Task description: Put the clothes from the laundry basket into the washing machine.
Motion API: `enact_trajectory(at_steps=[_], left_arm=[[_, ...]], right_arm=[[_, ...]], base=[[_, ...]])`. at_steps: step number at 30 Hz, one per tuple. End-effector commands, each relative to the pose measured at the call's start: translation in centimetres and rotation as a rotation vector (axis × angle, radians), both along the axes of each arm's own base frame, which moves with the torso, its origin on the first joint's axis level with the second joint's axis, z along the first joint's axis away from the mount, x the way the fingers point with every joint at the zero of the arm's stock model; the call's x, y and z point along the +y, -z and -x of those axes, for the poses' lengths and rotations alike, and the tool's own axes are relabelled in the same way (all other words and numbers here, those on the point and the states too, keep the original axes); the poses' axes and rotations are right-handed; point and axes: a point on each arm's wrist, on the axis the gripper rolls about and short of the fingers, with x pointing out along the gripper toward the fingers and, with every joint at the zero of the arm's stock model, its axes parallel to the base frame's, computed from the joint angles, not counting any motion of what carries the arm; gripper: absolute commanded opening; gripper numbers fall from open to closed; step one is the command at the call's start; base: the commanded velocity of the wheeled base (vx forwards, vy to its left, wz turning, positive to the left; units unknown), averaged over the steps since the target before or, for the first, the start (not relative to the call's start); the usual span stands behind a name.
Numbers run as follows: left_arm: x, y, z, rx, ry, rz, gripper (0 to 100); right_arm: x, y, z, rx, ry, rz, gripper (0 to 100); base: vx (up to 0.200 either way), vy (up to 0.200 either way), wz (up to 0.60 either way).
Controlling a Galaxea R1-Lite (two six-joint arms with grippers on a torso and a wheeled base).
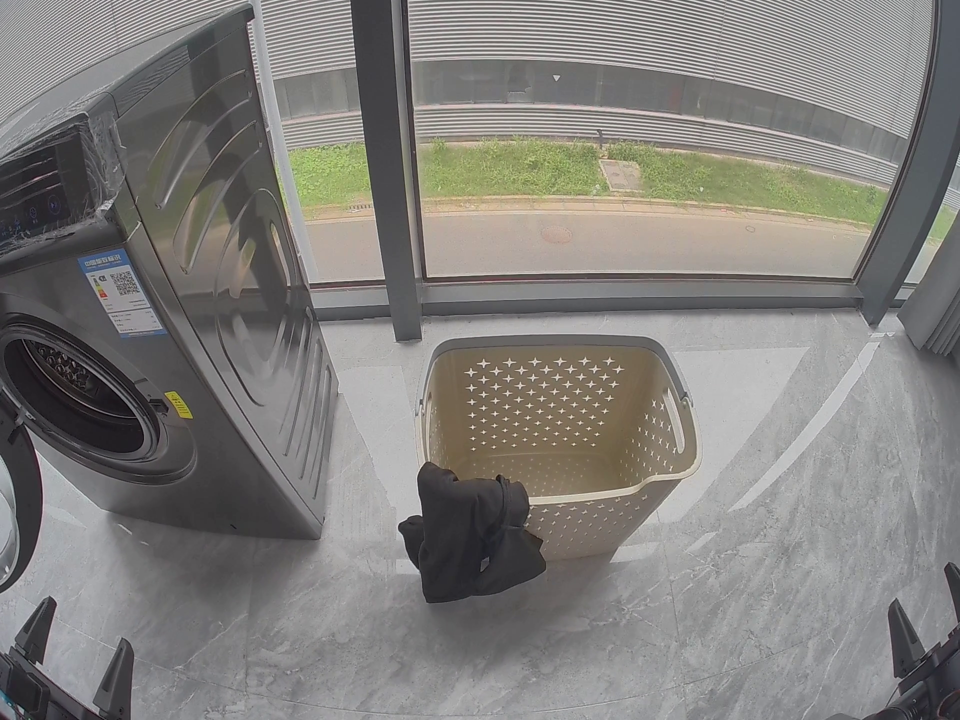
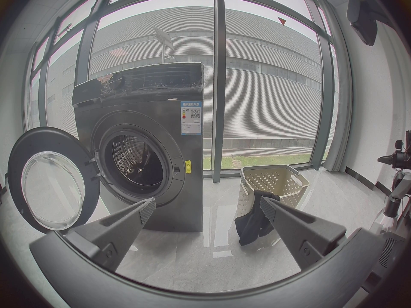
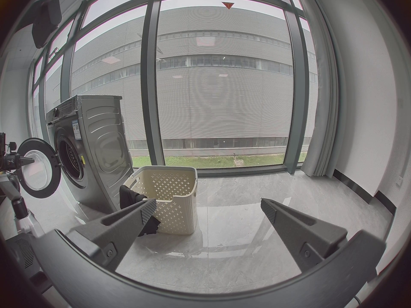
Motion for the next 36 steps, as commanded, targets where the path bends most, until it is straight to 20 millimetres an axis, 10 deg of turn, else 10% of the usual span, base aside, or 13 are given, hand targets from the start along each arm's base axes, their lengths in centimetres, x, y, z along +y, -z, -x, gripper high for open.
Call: enact_trajectory(at_steps=[1,36], left_arm=[[0.00,0.52,-0.01,0.001,0.000,0.000,100],[0.00,0.52,-0.01,0.001,0.000,-0.003,100]], right_arm=[[0.00,0.51,-0.05,0.007,-0.001,0.000,100],[0.03,0.50,-0.04,0.004,-0.007,0.013,100]], base=[[0.000,0.000,0.00],[0.000,0.000,0.00]])
